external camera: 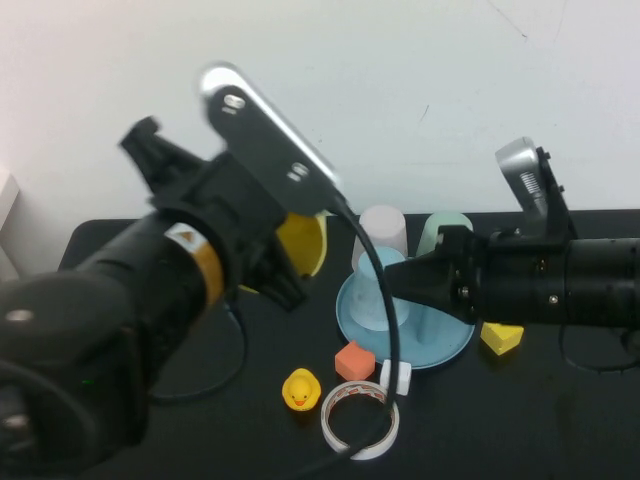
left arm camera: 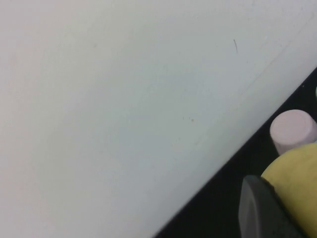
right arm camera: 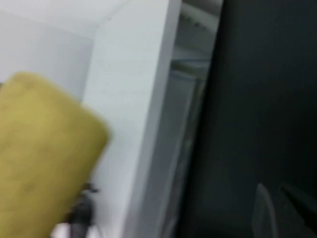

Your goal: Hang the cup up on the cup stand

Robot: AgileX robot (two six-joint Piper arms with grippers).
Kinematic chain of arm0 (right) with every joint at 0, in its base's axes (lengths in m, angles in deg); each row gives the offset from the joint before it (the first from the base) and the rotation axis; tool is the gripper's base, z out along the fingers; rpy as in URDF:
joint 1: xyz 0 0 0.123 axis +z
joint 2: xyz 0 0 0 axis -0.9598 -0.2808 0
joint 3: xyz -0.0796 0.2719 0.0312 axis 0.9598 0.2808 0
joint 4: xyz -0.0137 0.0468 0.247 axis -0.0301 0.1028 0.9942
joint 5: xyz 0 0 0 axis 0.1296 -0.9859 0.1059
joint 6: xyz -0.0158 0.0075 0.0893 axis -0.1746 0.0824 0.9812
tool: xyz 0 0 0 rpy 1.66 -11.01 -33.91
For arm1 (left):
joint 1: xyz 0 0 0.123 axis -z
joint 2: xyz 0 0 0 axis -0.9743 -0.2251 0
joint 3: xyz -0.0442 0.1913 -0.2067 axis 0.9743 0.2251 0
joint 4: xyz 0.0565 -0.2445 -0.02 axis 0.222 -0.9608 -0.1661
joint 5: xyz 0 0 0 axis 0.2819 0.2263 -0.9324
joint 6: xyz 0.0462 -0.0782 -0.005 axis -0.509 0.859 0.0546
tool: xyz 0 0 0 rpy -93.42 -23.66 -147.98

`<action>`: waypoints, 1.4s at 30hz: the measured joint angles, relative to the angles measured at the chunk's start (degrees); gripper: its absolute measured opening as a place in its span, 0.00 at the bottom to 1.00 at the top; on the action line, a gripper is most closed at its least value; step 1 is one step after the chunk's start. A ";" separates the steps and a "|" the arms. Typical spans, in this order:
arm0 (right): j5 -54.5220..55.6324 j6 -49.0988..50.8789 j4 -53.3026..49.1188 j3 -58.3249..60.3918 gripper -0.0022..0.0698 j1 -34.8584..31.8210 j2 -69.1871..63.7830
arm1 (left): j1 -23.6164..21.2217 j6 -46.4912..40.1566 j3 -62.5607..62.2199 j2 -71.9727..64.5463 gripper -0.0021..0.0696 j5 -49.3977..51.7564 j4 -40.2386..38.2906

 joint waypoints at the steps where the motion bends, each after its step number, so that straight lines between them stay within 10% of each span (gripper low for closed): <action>1: 1.36 -2.00 0.00 0.00 0.03 0.00 0.00 | 0.00 0.00 0.00 0.83 0.10 0.44 -2.17; 6: 4.63 -9.51 -0.15 0.00 0.03 0.00 0.00 | 0.00 0.00 0.00 3.31 0.10 2.38 -7.29; 12: -7.50 -8.00 -0.19 -1.18 0.07 0.00 -3.21 | 0.00 0.00 0.00 3.47 0.10 2.12 5.19; 19: -23.93 5.85 -0.41 -8.46 0.80 0.09 -11.78 | 0.00 -2.73 0.21 2.64 0.10 2.37 12.79; 22: -24.22 11.17 -0.41 -10.81 0.94 0.09 -13.89 | 0.00 -5.66 2.34 2.88 0.10 4.61 13.35; 42: -16.16 20.75 -0.82 -19.24 0.99 0.09 -14.75 | 0.00 -13.25 11.70 4.74 0.10 -2.44 16.91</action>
